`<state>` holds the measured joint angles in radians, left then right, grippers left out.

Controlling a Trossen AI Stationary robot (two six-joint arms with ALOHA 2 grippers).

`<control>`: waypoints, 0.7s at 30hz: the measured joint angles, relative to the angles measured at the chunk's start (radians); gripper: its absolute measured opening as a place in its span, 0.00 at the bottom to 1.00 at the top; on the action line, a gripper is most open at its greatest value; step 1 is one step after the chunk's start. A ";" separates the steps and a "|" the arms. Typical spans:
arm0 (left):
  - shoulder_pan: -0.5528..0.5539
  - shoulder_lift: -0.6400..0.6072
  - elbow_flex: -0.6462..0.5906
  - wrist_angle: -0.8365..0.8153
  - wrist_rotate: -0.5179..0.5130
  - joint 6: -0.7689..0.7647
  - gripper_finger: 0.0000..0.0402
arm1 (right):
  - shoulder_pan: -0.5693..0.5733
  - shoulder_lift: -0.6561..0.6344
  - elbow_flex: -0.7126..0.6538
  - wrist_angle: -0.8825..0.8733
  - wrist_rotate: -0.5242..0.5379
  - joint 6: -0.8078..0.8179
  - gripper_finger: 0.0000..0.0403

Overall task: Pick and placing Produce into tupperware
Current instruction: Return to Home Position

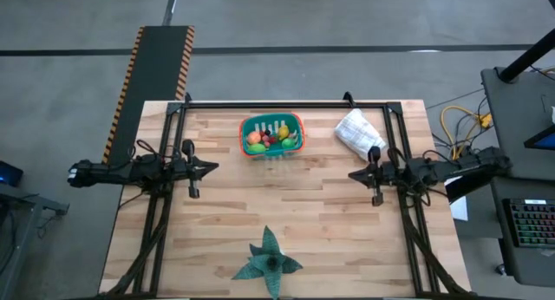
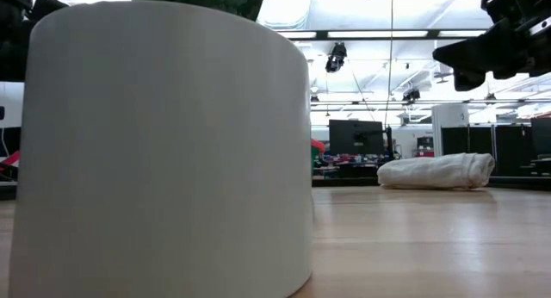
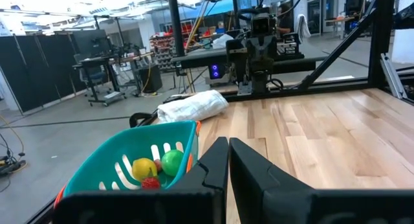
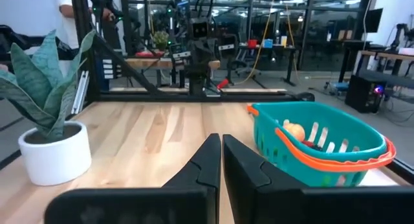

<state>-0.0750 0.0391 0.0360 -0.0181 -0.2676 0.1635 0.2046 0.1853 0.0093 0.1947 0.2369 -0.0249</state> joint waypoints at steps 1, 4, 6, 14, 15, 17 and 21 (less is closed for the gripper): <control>0.000 0.000 0.000 0.000 0.000 0.000 0.00 | -0.007 -0.010 0.000 -0.008 -0.001 -0.003 0.02; 0.000 0.000 0.000 0.000 0.000 0.001 0.00 | -0.038 -0.041 0.000 -0.015 0.000 -0.022 0.02; 0.000 0.000 0.000 0.000 0.000 0.001 0.00 | -0.059 -0.073 0.007 -0.044 0.001 -0.036 0.02; 0.000 0.000 0.000 0.000 0.010 0.001 0.00 | -0.086 -0.185 0.101 -0.316 0.038 0.002 0.02; 0.000 0.000 0.000 0.000 0.014 0.000 0.00 | -0.087 -0.182 0.086 -0.308 0.030 0.005 0.02; 0.001 0.000 0.000 0.000 0.023 0.001 0.00 | -0.096 -0.170 0.043 -0.277 0.028 0.024 0.02; 0.001 -0.001 0.000 -0.002 0.035 0.000 0.00 | -0.121 -0.153 0.019 -0.165 -0.064 0.012 0.02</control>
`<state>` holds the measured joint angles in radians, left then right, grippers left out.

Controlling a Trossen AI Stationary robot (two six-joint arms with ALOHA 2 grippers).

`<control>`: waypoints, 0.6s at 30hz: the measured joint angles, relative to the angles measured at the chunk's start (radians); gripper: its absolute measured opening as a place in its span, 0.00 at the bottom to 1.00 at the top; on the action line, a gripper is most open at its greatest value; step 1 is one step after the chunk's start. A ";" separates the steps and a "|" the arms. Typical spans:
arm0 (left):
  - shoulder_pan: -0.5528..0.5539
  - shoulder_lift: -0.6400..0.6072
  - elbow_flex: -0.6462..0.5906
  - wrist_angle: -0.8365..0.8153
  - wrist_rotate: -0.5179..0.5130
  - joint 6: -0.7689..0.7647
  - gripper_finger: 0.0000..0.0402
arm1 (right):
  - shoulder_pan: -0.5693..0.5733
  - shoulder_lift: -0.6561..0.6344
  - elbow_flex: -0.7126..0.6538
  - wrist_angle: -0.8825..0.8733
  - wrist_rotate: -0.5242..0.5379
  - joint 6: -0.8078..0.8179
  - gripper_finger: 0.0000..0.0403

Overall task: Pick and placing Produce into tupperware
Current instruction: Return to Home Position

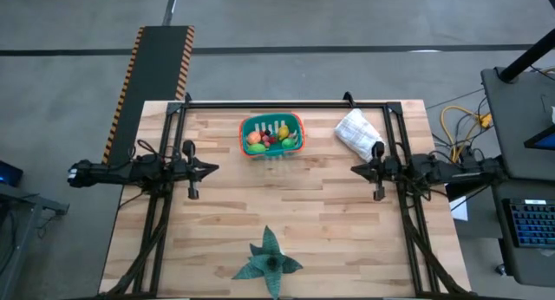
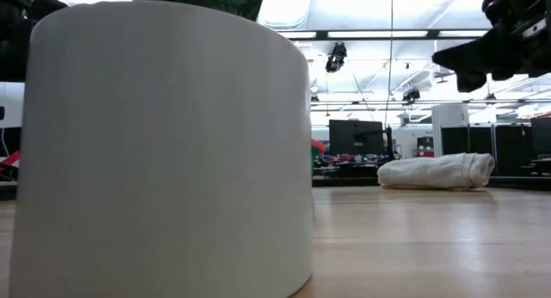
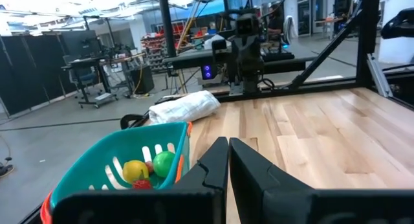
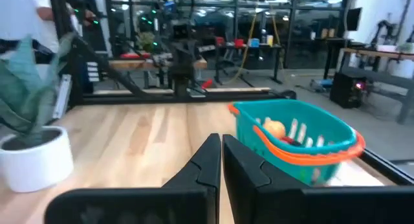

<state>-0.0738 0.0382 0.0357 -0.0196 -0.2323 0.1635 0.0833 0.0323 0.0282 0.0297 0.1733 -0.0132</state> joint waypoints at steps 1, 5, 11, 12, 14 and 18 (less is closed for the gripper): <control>0.000 -0.003 0.000 0.000 0.003 0.000 0.00 | -0.007 -0.002 -0.001 -0.013 0.000 0.003 0.02; 0.000 -0.006 0.000 -0.005 0.050 -0.001 0.00 | -0.042 -0.012 -0.017 -0.001 -0.061 0.032 0.02; 0.000 -0.010 -0.001 -0.010 0.079 -0.002 0.00 | -0.079 -0.009 -0.019 -0.015 -0.121 0.039 0.02; 0.000 -0.010 -0.001 -0.014 0.091 -0.005 0.00 | -0.085 -0.010 -0.019 -0.015 -0.120 0.034 0.02; 0.000 -0.010 -0.001 -0.018 0.119 -0.020 0.00 | -0.097 -0.012 -0.019 -0.015 -0.120 0.031 0.02; 0.000 -0.012 -0.001 -0.023 0.129 -0.027 0.00 | -0.112 -0.010 -0.019 -0.015 -0.120 0.018 0.02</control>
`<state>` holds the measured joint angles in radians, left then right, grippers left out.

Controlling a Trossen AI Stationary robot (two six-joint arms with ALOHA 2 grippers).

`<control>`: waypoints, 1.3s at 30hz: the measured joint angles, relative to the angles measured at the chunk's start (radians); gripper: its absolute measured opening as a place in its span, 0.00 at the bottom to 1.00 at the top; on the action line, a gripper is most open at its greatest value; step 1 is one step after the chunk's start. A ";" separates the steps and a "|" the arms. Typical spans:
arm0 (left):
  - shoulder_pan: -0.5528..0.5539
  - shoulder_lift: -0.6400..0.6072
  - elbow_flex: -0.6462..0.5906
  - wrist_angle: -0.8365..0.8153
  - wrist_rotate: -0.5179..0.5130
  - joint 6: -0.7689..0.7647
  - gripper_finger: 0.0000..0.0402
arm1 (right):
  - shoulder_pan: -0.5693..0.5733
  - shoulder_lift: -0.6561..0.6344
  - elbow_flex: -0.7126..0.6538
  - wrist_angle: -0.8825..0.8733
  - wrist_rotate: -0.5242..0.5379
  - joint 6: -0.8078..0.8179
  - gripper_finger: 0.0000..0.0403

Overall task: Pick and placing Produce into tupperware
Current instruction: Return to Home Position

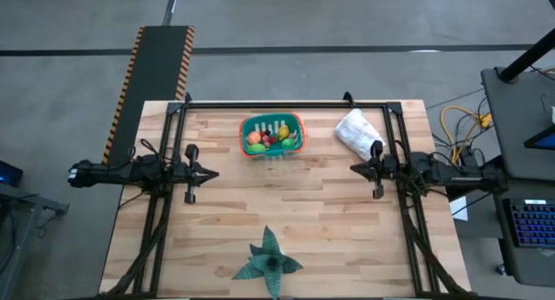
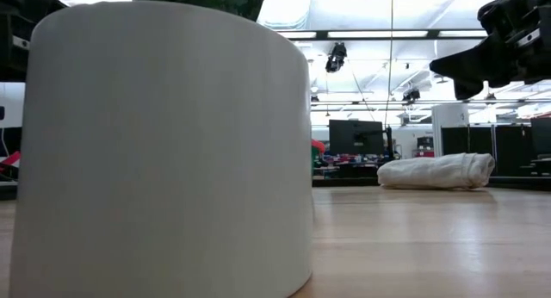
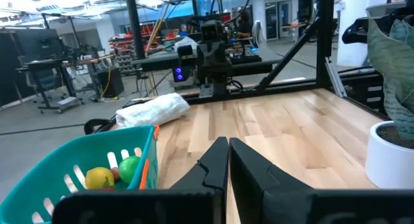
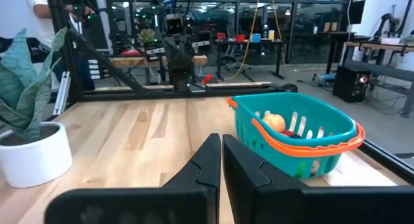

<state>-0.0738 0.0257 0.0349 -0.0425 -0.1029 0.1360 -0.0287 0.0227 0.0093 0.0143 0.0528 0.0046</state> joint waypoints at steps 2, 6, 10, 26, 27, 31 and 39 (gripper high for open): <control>0.000 0.001 0.000 -0.001 0.002 0.000 0.00 | -0.004 0.000 0.000 0.000 0.000 -0.003 0.02; 0.000 0.004 0.000 -0.004 0.019 0.000 0.00 | -0.004 0.000 0.000 -0.001 -0.004 0.008 0.02; 0.000 0.005 0.000 -0.006 0.022 0.000 0.00 | -0.003 0.000 0.000 -0.003 -0.023 0.010 0.02; 0.000 0.009 -0.005 0.031 0.044 0.002 0.00 | -0.002 0.005 0.000 -0.004 -0.078 -0.032 0.02; 0.000 0.009 -0.005 0.035 0.044 0.002 0.00 | -0.002 0.005 0.000 -0.004 -0.079 -0.032 0.02; 0.000 0.014 -0.005 0.038 0.045 0.002 0.00 | -0.002 0.006 0.000 -0.004 -0.078 -0.032 0.02; 0.000 0.016 -0.005 0.043 0.045 0.002 0.00 | -0.002 0.006 0.000 -0.003 -0.078 -0.032 0.02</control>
